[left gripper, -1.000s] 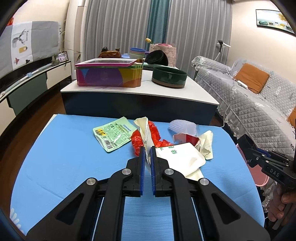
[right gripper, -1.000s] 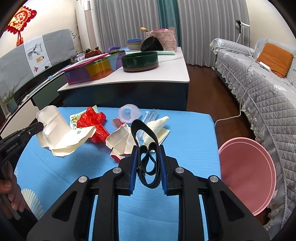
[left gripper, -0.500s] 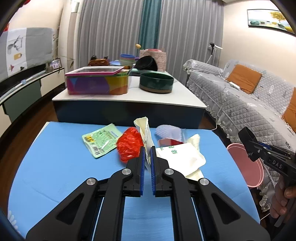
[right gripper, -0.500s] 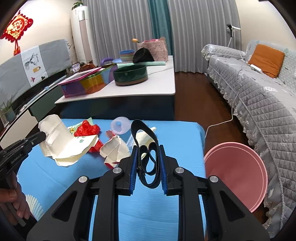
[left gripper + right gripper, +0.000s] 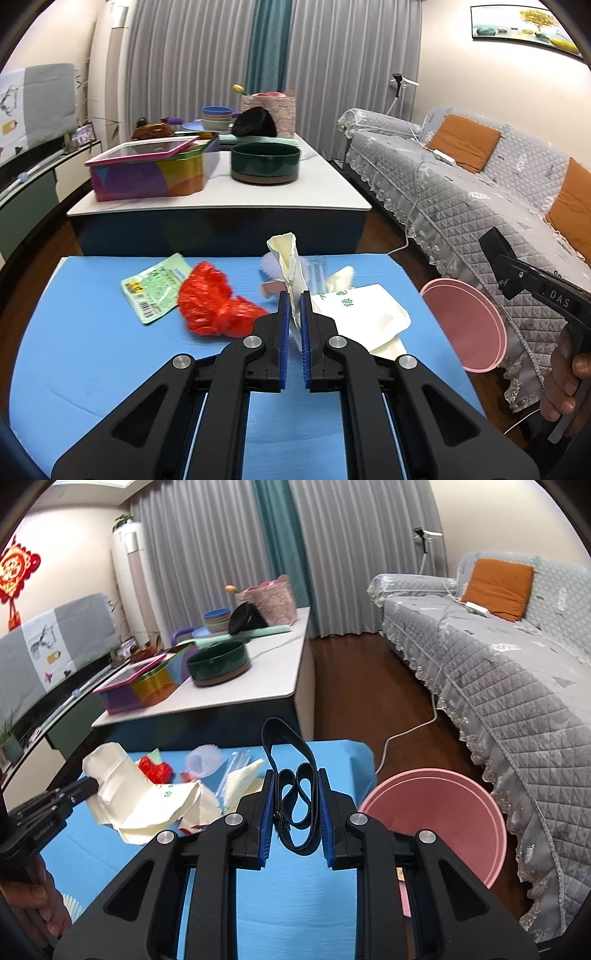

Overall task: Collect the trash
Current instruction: 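Carry black strap in right gripper and white paper in left gripper to pink bin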

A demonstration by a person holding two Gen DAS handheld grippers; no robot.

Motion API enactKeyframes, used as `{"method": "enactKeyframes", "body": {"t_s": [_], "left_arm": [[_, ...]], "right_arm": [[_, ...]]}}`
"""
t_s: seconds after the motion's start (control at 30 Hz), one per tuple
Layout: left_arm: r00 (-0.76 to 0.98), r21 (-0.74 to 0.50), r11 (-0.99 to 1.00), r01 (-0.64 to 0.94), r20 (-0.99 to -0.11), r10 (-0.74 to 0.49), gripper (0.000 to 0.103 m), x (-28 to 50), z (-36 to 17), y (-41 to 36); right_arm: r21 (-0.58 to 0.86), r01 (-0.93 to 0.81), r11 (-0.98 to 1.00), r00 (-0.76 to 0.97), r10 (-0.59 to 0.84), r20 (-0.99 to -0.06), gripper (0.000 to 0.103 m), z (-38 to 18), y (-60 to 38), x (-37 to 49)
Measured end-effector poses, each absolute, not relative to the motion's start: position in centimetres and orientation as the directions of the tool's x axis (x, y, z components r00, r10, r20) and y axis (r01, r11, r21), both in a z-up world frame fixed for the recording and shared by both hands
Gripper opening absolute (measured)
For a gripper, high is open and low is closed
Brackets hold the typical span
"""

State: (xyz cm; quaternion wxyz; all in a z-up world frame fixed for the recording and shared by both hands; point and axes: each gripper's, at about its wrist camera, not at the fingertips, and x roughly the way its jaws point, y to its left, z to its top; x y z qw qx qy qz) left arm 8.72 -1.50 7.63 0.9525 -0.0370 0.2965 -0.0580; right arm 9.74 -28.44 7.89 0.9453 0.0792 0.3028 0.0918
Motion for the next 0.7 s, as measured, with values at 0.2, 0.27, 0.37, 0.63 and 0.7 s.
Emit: {"method": "enactKeyframes", "body": {"t_s": [0.2,0.27,0.37,0.63,0.7], "left_arm": [[0.812,-0.099,0.984,0.151,-0.555,-0.180,0.006,9.3,8.1,-5.3],[0.809,-0.102,0.979,0.176,-0.552,-0.203,0.006,9.7,8.4,-6.8],[0.803,-0.110,0.972,0.205,-0.549,-0.232,0.006,10.1,8.6,-8.4],[0.779,-0.122,0.951,0.283,-0.550,-0.302,0.006,11.6,8.2,-13.1],[0.771,-0.125,0.946,0.298,-0.552,-0.316,0.006,12.1,8.0,-14.1]], "right_arm": [[0.224,-0.057,0.973,0.818,0.174,-0.549,0.022,8.4,-31.9,9.8],[0.221,-0.028,0.975,0.823,0.148,-0.548,0.022,8.5,-33.1,9.7],[0.205,0.024,0.978,0.833,0.094,-0.546,0.022,8.7,-35.1,9.6],[0.182,0.129,0.975,0.837,-0.009,-0.548,0.022,8.9,-39.6,9.4],[0.179,0.147,0.973,0.836,-0.026,-0.548,0.022,8.9,-40.3,9.5]]}}
